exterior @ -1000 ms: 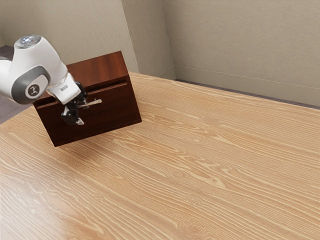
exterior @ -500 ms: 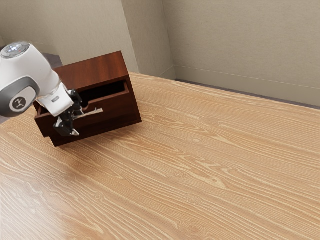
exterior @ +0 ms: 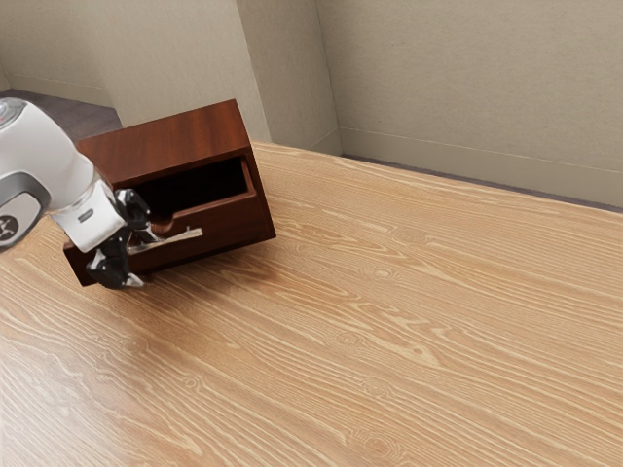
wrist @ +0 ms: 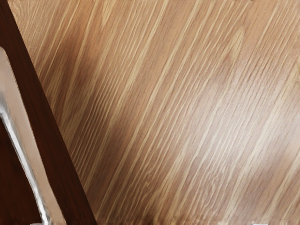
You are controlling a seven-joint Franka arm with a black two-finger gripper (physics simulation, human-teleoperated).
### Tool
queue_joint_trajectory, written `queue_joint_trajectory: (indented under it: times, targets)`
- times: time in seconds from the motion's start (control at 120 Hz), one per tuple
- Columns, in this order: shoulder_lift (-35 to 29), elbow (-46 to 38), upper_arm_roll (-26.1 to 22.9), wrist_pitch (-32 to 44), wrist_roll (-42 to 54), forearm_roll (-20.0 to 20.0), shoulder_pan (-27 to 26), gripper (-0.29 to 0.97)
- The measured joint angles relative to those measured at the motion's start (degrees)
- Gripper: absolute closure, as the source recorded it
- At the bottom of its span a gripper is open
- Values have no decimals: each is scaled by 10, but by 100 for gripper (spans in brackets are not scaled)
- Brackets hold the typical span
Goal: Pull the drawer handle with one arm to open the drawer
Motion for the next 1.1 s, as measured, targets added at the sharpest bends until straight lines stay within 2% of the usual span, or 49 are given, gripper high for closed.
queue_joint_trajectory:
  times: [0.017, 0.233, 0.35, 0.375, 0.417, 0.508, 0.55, 0.633, 0.75, 0.842, 0.883, 0.975, 1.1]
  targets:
    - [-2, -6, -9, 0, 0, -1, 9, 22]
    - [-31, -48, -88, 0, -3, -7, 94, 14]
    - [-38, -55, -119, -5, -5, -11, 112, 11]
    - [-18, -40, -142, -13, -7, -20, 122, 9]
    - [55, 37, -217, -51, -17, -37, 135, 7]
    - [246, 283, -403, -180, -48, -62, 133, 5]
    - [294, 357, -441, -234, -67, -91, 126, 4]
    - [325, 434, -429, -314, -114, -163, 130, 3]
    - [312, 520, -365, -381, -173, -211, 143, 1]
    - [333, 486, -287, -380, -212, -261, 145, 1]
    - [345, 472, -267, -370, -228, -283, 154, 1]
    - [352, 461, -252, -356, -259, -311, 158, 0]
    - [353, 459, -250, -344, -294, -328, 148, 0]
